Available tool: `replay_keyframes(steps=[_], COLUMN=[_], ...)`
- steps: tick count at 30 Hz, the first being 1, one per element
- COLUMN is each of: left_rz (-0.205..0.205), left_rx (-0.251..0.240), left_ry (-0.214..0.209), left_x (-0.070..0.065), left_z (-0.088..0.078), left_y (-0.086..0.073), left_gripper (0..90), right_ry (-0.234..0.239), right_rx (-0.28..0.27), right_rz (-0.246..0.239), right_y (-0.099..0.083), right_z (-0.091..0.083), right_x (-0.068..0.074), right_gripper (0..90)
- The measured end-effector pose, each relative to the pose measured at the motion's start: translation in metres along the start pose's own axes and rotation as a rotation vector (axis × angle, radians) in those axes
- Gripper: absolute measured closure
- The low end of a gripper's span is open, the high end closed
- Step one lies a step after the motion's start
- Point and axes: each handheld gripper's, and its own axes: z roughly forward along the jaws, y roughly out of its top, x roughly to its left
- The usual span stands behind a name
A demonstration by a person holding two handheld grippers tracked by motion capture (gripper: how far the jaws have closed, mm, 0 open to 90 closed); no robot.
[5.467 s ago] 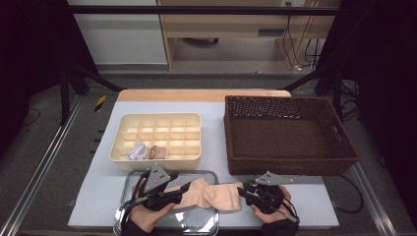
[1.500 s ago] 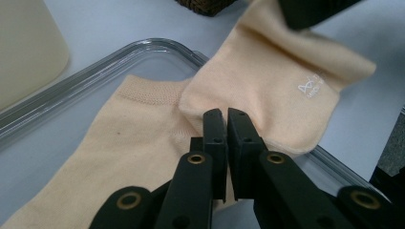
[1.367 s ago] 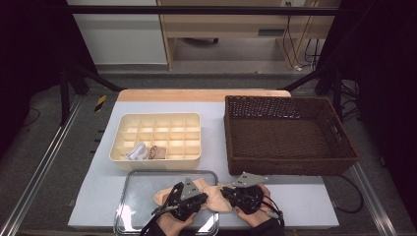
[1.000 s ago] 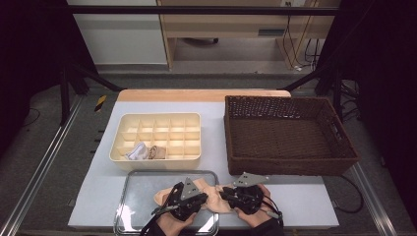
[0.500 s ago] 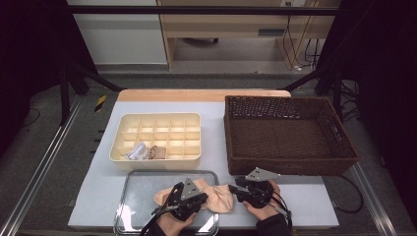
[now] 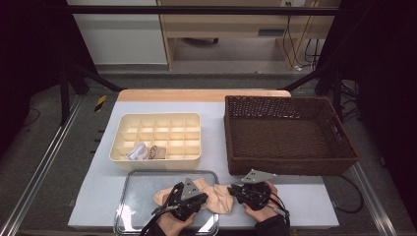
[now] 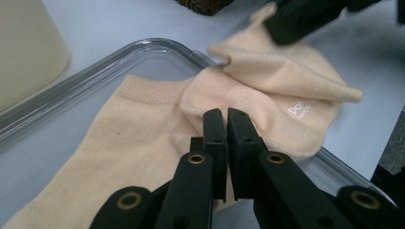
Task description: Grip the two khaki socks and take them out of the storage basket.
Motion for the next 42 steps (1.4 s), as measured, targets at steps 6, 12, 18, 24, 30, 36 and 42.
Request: replay_keyframes(steps=[6, 12, 18, 24, 30, 36, 42], left_rz=[0.000, -0.013, -0.052, -0.084, -0.079, -0.078, -0.077], left_rx=[0.000, -0.002, -0.085, -0.127, -0.079, -0.004, 0.019], left_ry=[0.000, -0.005, 0.004, 0.040, 0.047, 0.069, 0.093], left_x=[0.000, 0.001, 0.007, 0.015, 0.012, 0.009, 0.006], left_z=[0.000, -0.001, -0.020, -0.027, -0.011, 0.004, 0.009], left_y=[0.000, 0.001, 0.011, 0.016, 0.016, 0.013, 0.010], left_gripper=[86.3, 85.9, 78.0, 67.7, 63.2, 69.7, 82.8], right_ry=[-0.148, -0.205, -0.203, -0.179, -0.160, -0.146, -0.144], right_rx=[-0.016, 0.019, -0.021, -0.016, 0.012, 0.045, 0.057], right_rz=[0.088, 0.134, 0.115, 0.149, 0.125, 0.119, 0.092], right_y=[-0.008, -0.016, -0.016, -0.022, -0.025, -0.027, -0.026], right_z=[-0.034, -0.030, -0.033, -0.034, -0.029, -0.025, -0.023], right_x=[-0.016, -0.028, -0.035, -0.044, -0.041, -0.039, -0.035], right_gripper=[81.0, 72.2, 70.0, 67.2, 64.3, 69.7, 82.6])
